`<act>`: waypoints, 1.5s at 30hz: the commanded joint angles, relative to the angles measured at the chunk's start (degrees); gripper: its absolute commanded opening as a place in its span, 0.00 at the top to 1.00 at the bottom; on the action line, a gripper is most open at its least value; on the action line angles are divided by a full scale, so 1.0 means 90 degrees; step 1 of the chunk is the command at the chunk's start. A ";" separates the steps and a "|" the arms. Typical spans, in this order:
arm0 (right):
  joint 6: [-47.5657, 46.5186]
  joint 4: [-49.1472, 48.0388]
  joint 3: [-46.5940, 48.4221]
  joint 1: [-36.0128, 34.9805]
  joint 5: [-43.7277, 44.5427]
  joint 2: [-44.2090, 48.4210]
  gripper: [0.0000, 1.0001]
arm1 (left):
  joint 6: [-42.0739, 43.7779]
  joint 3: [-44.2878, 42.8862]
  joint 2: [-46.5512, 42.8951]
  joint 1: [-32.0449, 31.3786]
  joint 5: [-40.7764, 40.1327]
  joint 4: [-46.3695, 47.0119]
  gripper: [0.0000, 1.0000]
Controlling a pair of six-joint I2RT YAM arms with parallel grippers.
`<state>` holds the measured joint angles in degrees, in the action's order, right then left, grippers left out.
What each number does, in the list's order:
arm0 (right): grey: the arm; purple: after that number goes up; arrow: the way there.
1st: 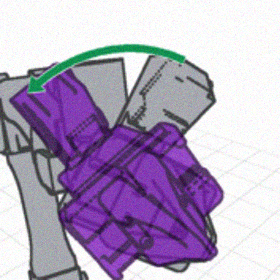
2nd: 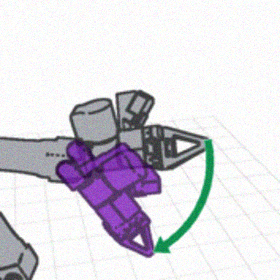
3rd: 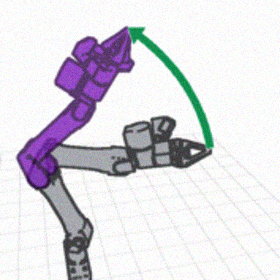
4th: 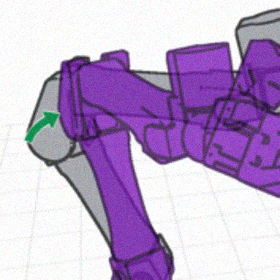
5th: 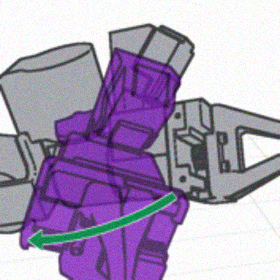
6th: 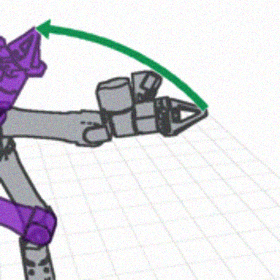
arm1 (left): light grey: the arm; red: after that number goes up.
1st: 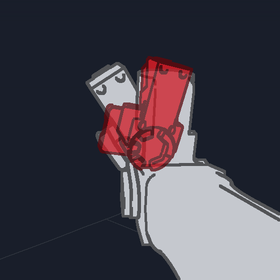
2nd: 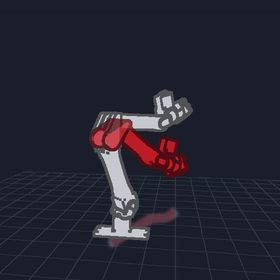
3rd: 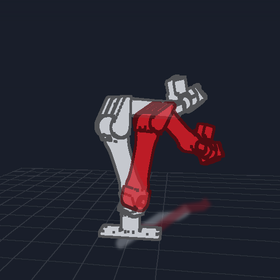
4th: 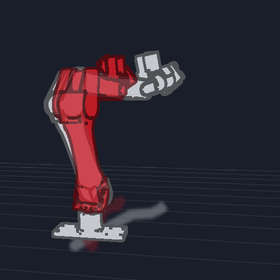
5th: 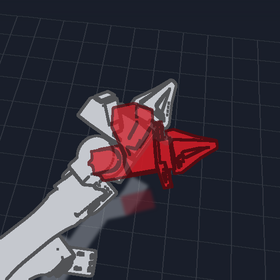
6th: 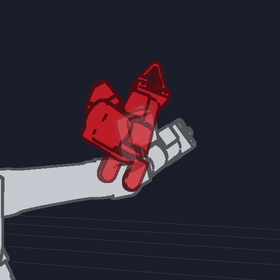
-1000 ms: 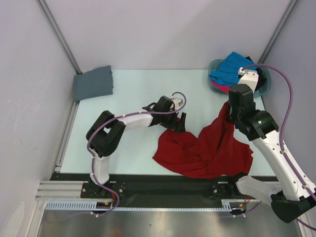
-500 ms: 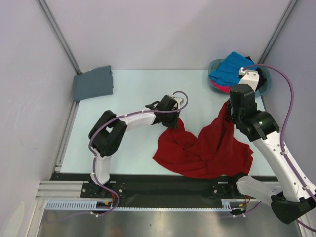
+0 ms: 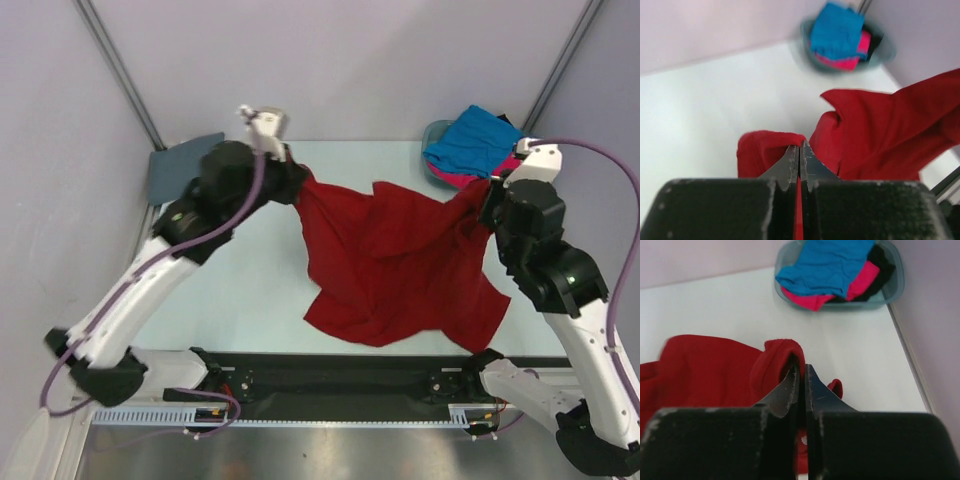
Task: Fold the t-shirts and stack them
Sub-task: Flatten the tshirt out
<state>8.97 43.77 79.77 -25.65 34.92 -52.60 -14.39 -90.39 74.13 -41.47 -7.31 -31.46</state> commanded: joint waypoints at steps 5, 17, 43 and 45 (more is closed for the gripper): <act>0.0204 0.0039 0.0433 0.0008 -0.0743 0.0961 1.00 | -0.0256 0.0327 -0.2090 0.0028 -0.0789 -0.1200 1.00; 0.0243 0.0254 0.1253 0.0018 -0.1584 0.2104 1.00 | -0.0666 -0.1439 -0.3637 0.0018 -0.0390 -0.3035 1.00; 0.0341 -0.1512 -0.2055 0.0067 -0.0853 -0.0227 1.00 | -0.0256 0.1428 -0.0213 0.1089 -0.1356 -0.0655 1.00; 0.0447 -0.1777 -0.2202 0.0115 -0.0562 -0.0647 1.00 | -0.0247 0.1614 0.0277 0.1374 -0.1141 -0.0294 1.00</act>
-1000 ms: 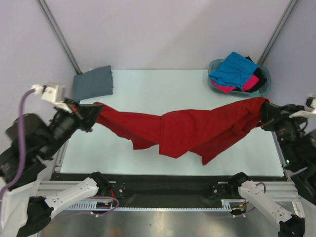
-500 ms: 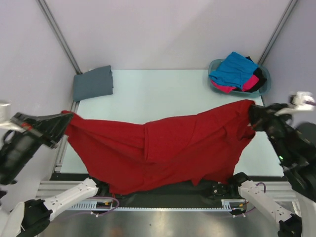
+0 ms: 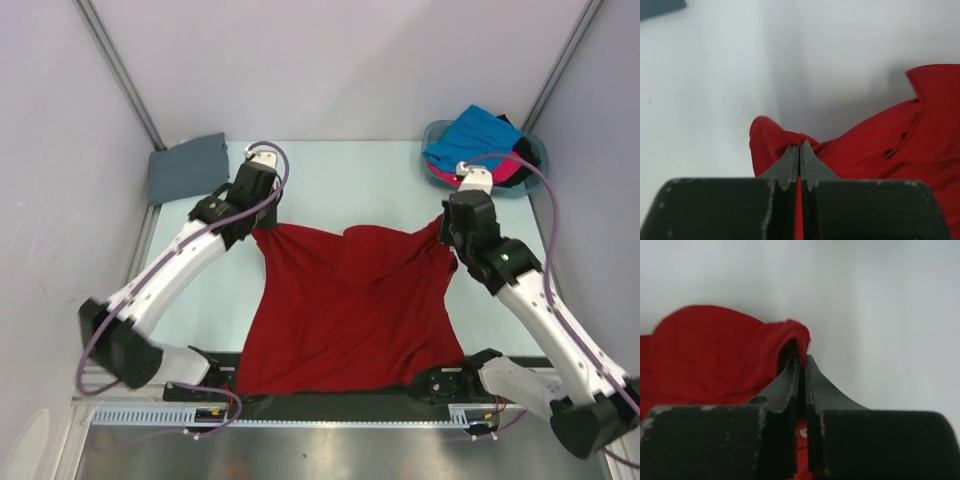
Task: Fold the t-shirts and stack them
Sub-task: Flatten the tshirt out
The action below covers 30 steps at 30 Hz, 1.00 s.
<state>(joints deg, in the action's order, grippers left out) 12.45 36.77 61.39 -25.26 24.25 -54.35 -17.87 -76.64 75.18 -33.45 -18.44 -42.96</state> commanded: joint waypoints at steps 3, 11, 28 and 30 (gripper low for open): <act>0.0316 -0.1233 -0.0180 0.0149 0.1111 -0.1196 1.00 | 0.0217 0.0040 0.1147 0.0961 -0.0002 0.1218 1.00; 0.0589 -0.1966 0.0620 0.0599 0.1463 -0.3313 1.00 | 0.0569 -0.1122 0.3645 0.1636 -0.0023 0.1803 1.00; 0.0190 -0.2025 0.2105 0.1156 0.1380 -0.4978 0.29 | 0.1038 -0.2228 0.4685 0.2389 0.0428 0.2292 0.00; 0.0063 -0.2064 0.2193 0.1165 0.0930 -0.4636 0.22 | 0.0941 -0.2032 0.4314 0.2389 0.0738 0.2313 0.00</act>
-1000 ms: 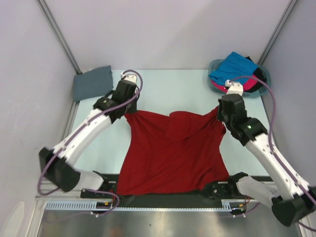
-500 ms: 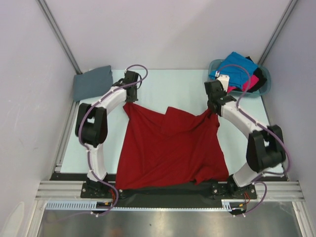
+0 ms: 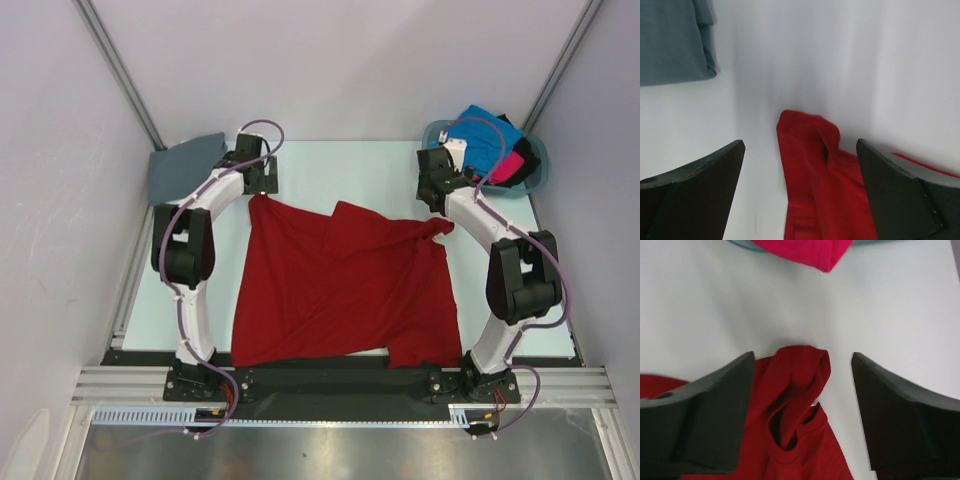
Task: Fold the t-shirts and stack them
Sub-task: Flatten the tshirt out
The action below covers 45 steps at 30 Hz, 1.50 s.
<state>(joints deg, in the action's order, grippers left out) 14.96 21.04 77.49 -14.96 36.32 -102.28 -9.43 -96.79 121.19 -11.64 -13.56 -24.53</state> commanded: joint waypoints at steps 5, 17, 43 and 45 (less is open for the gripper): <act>-0.0287 0.0201 0.0949 0.0070 -0.1688 0.0682 0.15 | -0.0484 0.0607 -0.1413 -0.0064 0.1758 0.0615 0.00; 0.0085 0.0368 0.2053 0.0110 -0.4659 -0.1301 0.23 | -0.1257 0.1077 -0.0927 -0.0279 0.3675 0.1271 0.00; -0.0636 0.1451 0.2718 -0.0261 -0.4777 -0.2678 0.26 | -0.1140 0.0569 -0.0067 -0.0279 0.3733 0.1046 0.00; -0.0666 0.1481 0.2640 -0.0329 -0.4651 -0.2669 0.27 | -0.1130 0.0569 -0.0057 -0.0279 0.3733 0.1037 0.00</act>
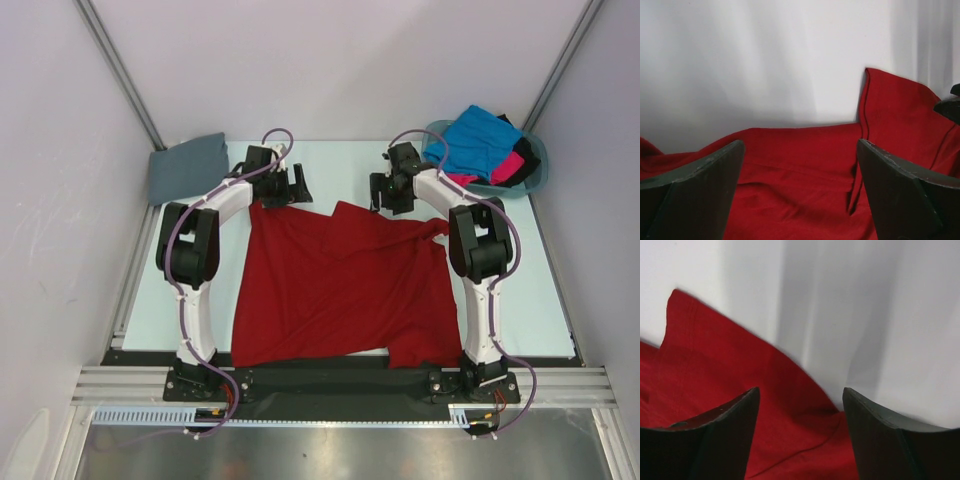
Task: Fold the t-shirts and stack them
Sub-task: Flatten the tshirt out
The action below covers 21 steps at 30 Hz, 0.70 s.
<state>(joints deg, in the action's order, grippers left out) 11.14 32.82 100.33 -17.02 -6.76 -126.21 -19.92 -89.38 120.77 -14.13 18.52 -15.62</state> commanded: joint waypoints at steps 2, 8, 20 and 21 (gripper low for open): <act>-0.0328 0.0230 0.0082 -0.0131 0.0243 -0.0029 0.30 | 0.0046 -0.0254 -0.0011 -0.0002 0.0178 0.0036 0.00; -0.0485 0.0572 0.0102 -0.0229 0.0507 -0.0185 0.35 | 0.0055 -0.0244 -0.0021 -0.0002 0.0217 0.0007 0.00; -0.0544 0.0465 0.0248 -0.0258 0.0703 -0.0137 0.86 | 0.0026 -0.0225 -0.0040 -0.0022 0.0276 0.0026 0.00; -0.0573 0.0407 0.0268 -0.0248 0.0683 -0.0078 0.87 | 0.0026 -0.0215 -0.0050 -0.0031 0.0285 0.0017 0.00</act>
<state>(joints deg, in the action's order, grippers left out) 6.79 36.60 100.42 -19.11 -1.74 -127.50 -19.92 -89.38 120.79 -14.13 19.77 -15.99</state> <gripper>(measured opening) 0.147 0.996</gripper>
